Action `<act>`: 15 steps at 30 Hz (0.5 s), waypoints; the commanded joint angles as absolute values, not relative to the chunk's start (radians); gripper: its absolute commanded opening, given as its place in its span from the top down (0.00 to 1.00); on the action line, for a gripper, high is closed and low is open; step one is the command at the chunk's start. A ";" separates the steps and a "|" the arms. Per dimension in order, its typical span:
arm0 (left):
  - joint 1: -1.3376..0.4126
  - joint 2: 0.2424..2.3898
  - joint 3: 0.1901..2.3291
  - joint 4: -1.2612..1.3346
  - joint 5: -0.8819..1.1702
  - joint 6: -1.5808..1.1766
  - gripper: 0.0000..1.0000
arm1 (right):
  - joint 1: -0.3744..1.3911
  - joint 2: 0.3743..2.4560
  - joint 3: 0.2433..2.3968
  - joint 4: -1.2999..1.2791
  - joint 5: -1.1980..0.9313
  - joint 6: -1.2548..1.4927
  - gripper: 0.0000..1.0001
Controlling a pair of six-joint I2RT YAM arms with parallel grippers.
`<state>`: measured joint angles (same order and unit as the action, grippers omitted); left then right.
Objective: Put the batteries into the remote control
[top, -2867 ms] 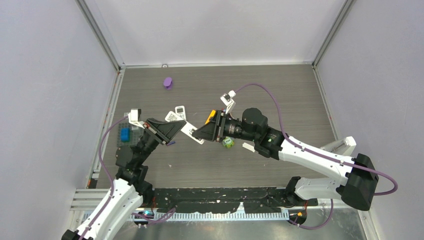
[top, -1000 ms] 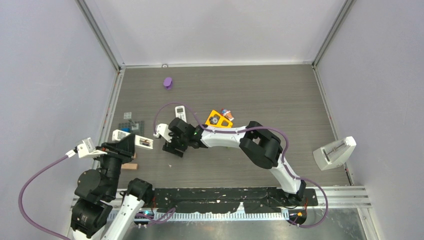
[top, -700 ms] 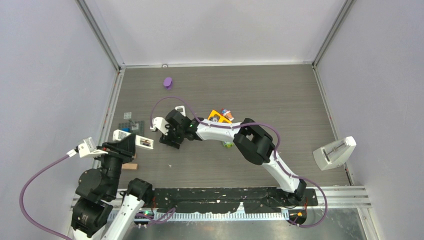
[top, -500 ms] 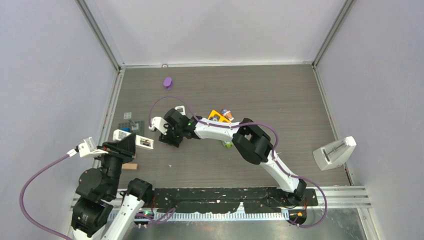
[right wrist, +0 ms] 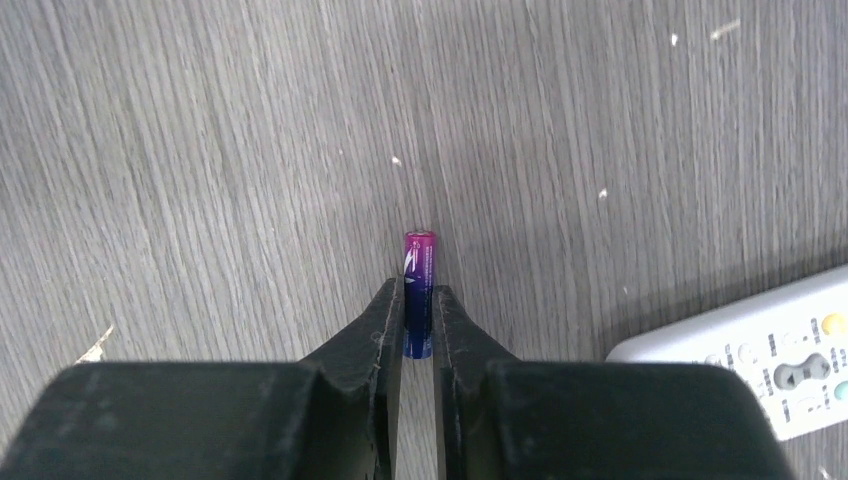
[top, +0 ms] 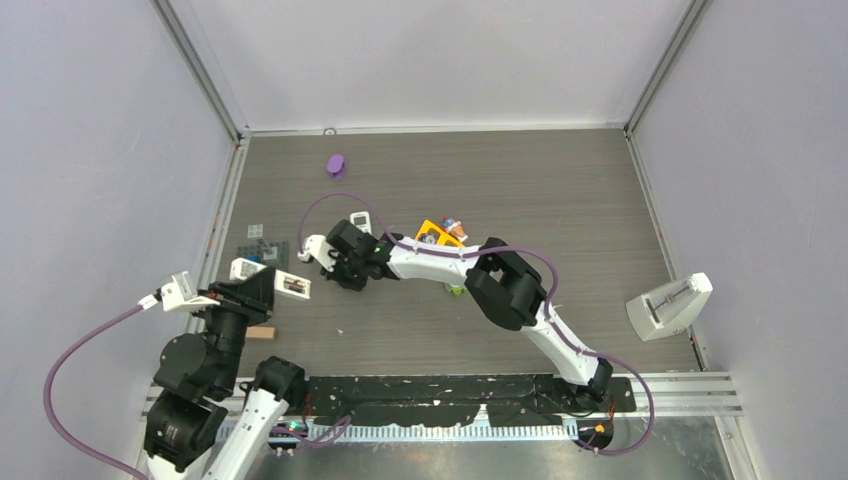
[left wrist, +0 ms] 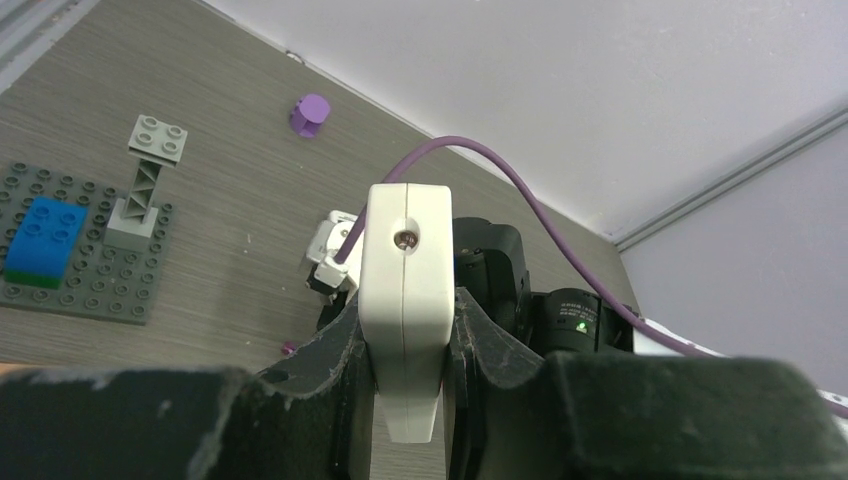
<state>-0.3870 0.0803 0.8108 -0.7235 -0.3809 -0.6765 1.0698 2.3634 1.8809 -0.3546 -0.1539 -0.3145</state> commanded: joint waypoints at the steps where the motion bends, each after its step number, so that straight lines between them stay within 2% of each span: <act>1: -0.388 0.090 0.801 -0.667 -0.326 -0.678 1.00 | 1.021 2.250 1.810 -0.386 -0.154 -0.152 0.93; 6: -0.388 0.122 0.769 -0.563 -0.114 -0.620 1.00 | 0.927 2.008 1.577 -0.240 -0.194 -0.014 0.93; 15: -0.389 0.294 0.707 -0.295 0.311 -0.699 1.00 | 0.850 1.591 1.262 -0.130 -0.089 0.151 0.93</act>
